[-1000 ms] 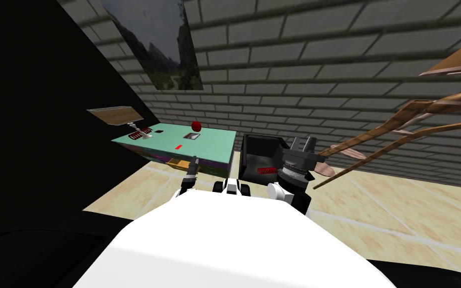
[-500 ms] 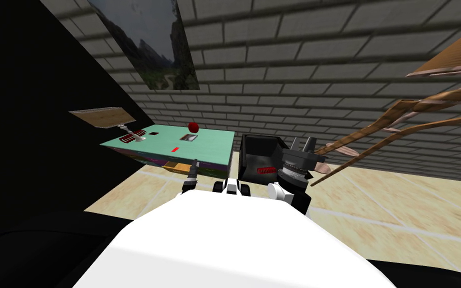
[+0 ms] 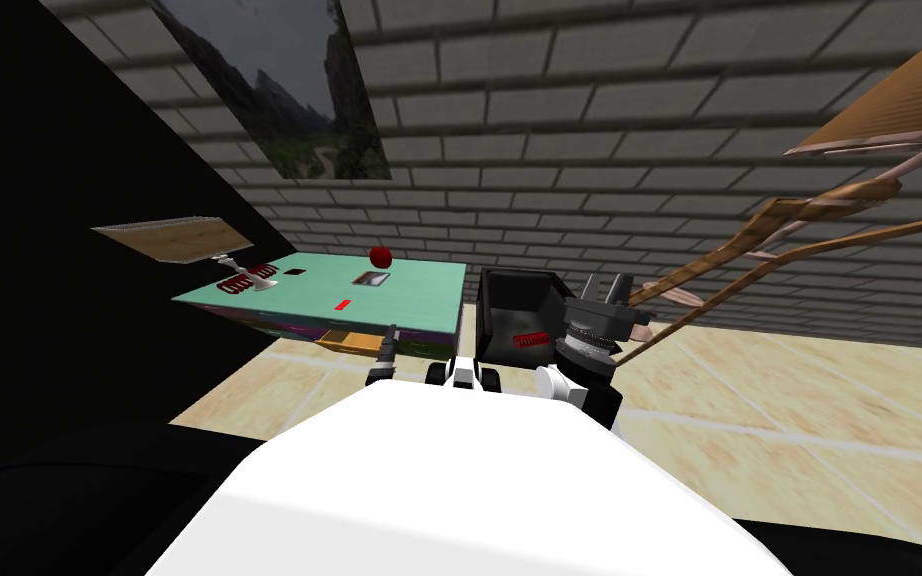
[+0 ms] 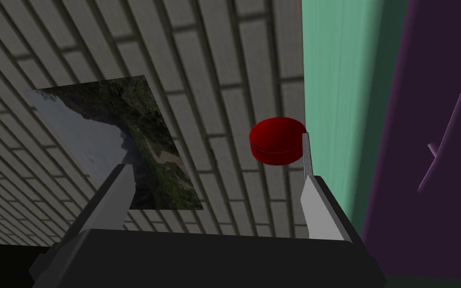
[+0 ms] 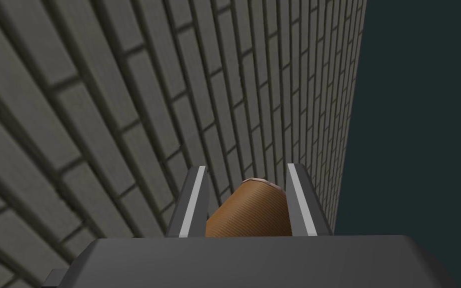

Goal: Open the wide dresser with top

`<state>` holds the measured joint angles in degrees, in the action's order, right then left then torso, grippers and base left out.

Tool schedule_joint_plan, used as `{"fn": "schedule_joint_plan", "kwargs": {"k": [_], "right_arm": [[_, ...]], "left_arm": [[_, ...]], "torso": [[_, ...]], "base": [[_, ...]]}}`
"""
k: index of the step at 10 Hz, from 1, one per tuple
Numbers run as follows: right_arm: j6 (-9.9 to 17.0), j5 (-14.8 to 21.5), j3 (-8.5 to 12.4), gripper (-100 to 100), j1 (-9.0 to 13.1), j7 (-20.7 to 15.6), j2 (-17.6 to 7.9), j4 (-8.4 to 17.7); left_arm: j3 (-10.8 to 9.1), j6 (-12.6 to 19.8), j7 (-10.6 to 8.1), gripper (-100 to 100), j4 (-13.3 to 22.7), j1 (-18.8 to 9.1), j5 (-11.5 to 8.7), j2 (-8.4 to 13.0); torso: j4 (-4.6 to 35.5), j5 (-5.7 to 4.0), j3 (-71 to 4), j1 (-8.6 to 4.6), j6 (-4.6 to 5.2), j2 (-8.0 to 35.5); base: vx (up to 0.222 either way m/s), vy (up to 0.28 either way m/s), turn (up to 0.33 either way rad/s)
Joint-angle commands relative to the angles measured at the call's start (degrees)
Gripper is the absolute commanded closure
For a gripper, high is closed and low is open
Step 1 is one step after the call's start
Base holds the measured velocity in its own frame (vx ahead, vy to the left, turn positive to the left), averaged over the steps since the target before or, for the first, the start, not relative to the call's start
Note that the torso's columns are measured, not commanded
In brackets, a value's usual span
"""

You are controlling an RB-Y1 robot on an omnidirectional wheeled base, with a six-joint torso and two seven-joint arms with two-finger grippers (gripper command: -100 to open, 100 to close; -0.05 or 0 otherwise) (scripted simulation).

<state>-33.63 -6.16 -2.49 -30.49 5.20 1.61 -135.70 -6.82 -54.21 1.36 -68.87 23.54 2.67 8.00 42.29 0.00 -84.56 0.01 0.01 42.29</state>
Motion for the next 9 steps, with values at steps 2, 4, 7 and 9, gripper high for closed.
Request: {"fn": "schedule_joint_plan", "kwargs": {"k": [2,4,7,9], "right_arm": [[0.00,0.00,0.00,0,0.00,0.00,0.00,0.00],[0.00,0.00,0.00,0,-0.01,0.00,0.00,0.00],[0.00,0.00,0.00,0,0.00,0.00,0.00,0.00],[0.00,0.00,0.00,0,0.00,0.00,0.00,0.00]], "left_arm": [[-0.39,-3.20,0.06,-100,7.00,-0.83,0.76,-0.56],[-0.54,-4.35,0.09,-100,10.00,-1.20,1.05,-0.76],[-0.81,-6.48,0.14,-100,15.22,-1.87,1.59,-1.10],[-0.94,-7.46,0.16,-100,18.23,-2.17,1.83,-1.25]], "torso": [[0.00,-0.01,-0.01,-0.02,0.00,-0.01],[-0.01,-0.01,-0.02,-0.02,-0.03,-0.02],[0.00,0.00,0.01,-0.02,0.00,0.01],[0.03,-0.01,0.07,0.00,-0.02,0.14]], "base": [[0.037,0.031,-0.127],[0.038,0.027,-0.065],[0.034,0.026,-0.089],[-0.017,0.023,-0.066]]}}
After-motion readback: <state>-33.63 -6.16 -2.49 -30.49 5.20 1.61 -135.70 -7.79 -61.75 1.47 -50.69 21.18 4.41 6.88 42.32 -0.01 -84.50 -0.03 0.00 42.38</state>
